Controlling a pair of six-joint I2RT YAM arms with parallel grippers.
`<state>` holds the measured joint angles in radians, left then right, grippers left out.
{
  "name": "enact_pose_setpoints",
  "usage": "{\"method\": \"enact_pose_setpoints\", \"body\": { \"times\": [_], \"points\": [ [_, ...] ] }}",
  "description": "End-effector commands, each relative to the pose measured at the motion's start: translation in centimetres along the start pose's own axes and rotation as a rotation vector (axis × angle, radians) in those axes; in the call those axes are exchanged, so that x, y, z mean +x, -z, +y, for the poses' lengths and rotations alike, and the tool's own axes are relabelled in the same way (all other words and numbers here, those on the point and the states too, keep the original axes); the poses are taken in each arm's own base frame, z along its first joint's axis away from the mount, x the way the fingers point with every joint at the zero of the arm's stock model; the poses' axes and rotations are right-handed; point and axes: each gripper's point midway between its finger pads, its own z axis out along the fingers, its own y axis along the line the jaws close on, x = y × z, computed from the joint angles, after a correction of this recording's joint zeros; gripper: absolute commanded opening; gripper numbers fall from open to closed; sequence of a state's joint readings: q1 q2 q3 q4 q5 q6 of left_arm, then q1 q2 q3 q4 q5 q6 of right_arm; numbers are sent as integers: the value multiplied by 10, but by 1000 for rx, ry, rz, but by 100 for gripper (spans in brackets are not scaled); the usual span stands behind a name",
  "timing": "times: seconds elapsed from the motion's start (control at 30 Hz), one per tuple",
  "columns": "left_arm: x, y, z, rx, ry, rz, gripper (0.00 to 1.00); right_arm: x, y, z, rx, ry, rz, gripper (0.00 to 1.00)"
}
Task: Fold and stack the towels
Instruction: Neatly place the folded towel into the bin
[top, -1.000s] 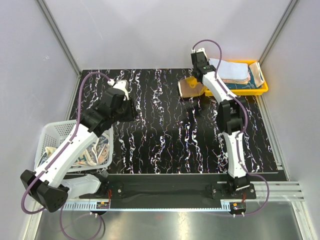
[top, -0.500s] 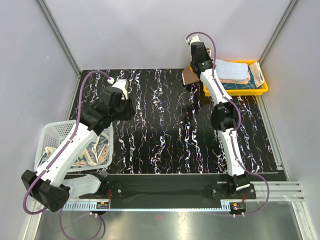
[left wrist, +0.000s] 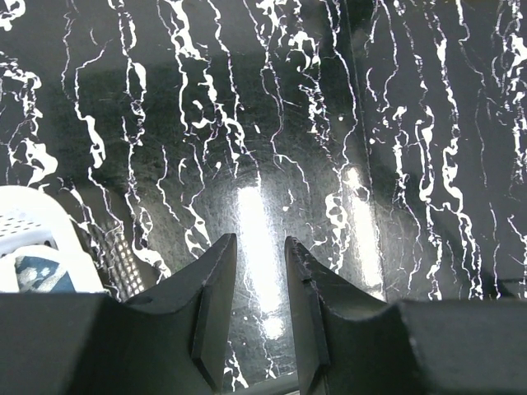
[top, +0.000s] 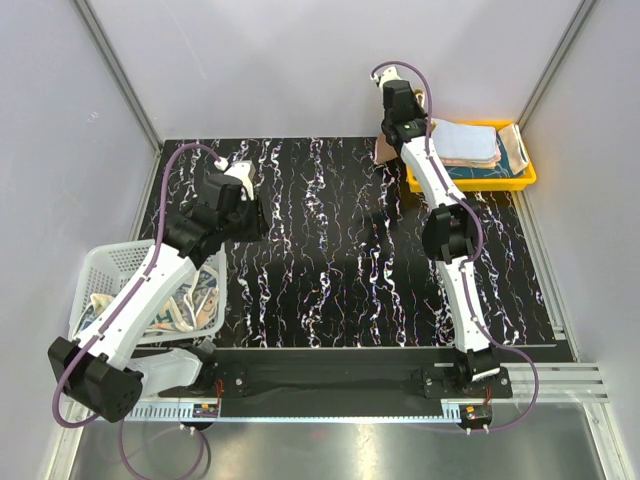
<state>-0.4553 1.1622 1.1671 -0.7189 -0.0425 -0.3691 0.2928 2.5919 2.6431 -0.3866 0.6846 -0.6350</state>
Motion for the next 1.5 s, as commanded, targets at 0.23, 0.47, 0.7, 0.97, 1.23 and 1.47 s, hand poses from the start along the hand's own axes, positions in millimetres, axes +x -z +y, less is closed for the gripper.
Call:
{"method": "enact_pose_setpoints", "body": {
  "times": [0.23,0.47,0.7,0.97,1.23,1.47],
  "points": [
    [-8,-2,-8,73,1,-30,34,-68,54,-95,108,-150,-146,0],
    [-8,-2,-9,83,10,-31,34,-78,68,-112,117,-174,-168,0],
    [-7,-2,-10,92,10,-27,34,-81,74,-125,148,-162,-174,0],
    [-6,-4,-10,100,10,-18,34,-61,65,-137,173,-166,-126,0],
    [-4,-9,-9,98,11,0,34,-3,19,-146,138,-277,-25,0],
    [4,-16,-7,90,11,29,34,100,-62,-119,-15,-470,103,4]
  ]
}}
